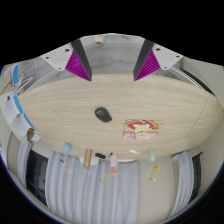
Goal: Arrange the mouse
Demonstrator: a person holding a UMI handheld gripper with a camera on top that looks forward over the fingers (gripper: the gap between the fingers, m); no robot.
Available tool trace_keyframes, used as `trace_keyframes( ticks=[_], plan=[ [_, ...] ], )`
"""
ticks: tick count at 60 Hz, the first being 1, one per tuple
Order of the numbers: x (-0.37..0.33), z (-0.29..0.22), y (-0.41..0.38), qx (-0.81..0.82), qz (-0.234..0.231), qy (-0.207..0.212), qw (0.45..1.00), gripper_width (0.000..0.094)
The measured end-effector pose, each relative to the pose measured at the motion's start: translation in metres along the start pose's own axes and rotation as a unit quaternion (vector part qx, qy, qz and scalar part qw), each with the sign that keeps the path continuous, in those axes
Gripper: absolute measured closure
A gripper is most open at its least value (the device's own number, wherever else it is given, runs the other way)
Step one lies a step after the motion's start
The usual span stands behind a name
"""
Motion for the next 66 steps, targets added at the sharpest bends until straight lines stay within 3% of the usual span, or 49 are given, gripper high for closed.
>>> trace_keyframes(
  ticks=[33,49,66],
  plan=[
    [0.073,-0.006,0.044,0.002,0.009,0.008,1.000,0.0080],
    [0.146,-0.040,0.038,0.012,-0.002,0.033,0.999,0.0077],
    [0.224,-0.070,0.026,0.013,-0.013,0.025,1.000,0.0079]
  ],
)
Point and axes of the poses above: the point between the fingertips, and its own axes, seen from behind it with the camera up: y to the right, z down, x forward, the way the camera looks, the point moved 8 cm from there along -x, backward, against the way the camera looks, and after that the axes turned 12 degrees about z, right-handed, at the moved point
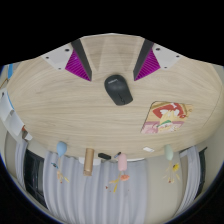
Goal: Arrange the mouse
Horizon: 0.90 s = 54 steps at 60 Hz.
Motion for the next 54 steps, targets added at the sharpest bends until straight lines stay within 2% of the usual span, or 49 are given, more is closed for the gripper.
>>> trace_keyframes(
  ticks=[16,38,43,45,47,54],
  plan=[
    [0.052,-0.019,-0.010,-0.003,-0.006,-0.010,1.000,0.0070],
    [0.083,-0.043,-0.014,0.005,-0.011,-0.012,1.000,0.0094],
    [0.085,-0.046,-0.017,0.003,-0.014,-0.012,1.000,0.0215],
    [0.086,-0.047,-0.019,0.000,-0.015,-0.013,1.000,0.0302],
    [0.086,-0.048,-0.021,-0.001,-0.014,-0.014,1.000,0.0473],
    [0.085,-0.050,-0.022,-0.003,0.003,-0.020,1.000,0.0519]
  ],
)
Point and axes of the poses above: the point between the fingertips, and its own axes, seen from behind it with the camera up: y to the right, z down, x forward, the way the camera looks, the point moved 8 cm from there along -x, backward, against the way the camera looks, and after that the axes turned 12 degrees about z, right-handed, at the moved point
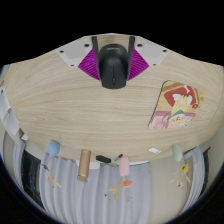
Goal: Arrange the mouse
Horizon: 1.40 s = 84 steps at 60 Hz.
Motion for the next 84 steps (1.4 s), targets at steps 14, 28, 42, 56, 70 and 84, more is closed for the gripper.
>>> trace_keyframes(
  ticks=[14,28,42,56,70,84],
  plan=[
    [-0.020,-0.049,-0.015,0.015,-0.004,0.009,1.000,0.0562],
    [-0.050,-0.147,-0.090,0.028,-0.040,0.067,0.997,0.0562],
    [-0.031,-0.148,-0.204,0.039,-0.069,0.053,0.995,0.0563],
    [0.014,-0.100,-0.254,0.019,-0.053,0.011,0.998,0.0551],
    [0.010,-0.094,-0.262,-0.004,-0.062,0.032,0.998,0.0125],
    [-0.053,-0.106,-0.226,0.002,-0.061,0.035,0.998,0.0087]
  ],
)
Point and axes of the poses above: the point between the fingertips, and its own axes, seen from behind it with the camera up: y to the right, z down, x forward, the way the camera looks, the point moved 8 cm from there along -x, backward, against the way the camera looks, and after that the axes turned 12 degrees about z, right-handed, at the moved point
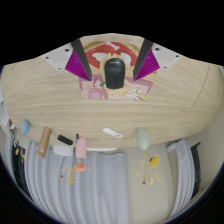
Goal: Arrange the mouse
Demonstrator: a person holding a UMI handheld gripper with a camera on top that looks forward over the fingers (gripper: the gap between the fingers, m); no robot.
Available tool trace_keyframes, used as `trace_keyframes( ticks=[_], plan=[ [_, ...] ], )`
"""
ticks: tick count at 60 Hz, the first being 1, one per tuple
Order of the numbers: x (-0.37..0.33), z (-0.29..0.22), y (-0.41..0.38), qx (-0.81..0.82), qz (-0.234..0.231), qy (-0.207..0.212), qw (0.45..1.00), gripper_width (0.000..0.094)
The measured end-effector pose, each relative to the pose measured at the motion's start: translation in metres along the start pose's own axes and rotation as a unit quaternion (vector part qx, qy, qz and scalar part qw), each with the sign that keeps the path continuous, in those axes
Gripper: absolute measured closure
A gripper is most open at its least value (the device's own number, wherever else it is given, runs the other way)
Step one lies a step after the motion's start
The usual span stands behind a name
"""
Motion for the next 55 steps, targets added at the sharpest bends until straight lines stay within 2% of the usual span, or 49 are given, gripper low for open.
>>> trace_keyframes(
  ticks=[9,26,39,55],
  plan=[
    [-0.063,0.012,0.039,0.007,0.003,-0.002,1.000,0.0085],
    [-0.141,0.075,0.104,0.014,0.037,-0.016,0.999,0.0080],
    [-0.172,0.102,0.124,0.009,0.058,-0.007,0.998,0.0079],
    [-0.184,0.118,0.131,0.014,0.064,-0.015,0.998,0.0084]
  ],
)
Point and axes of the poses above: the point between the fingertips, and its own axes, seen from behind it with the camera up: y to the right, z down, x forward, the way the camera looks, the point moved 8 cm from there along -x, backward, against the way the camera looks, and after that the axes turned 12 degrees about z, right-handed, at the moved point
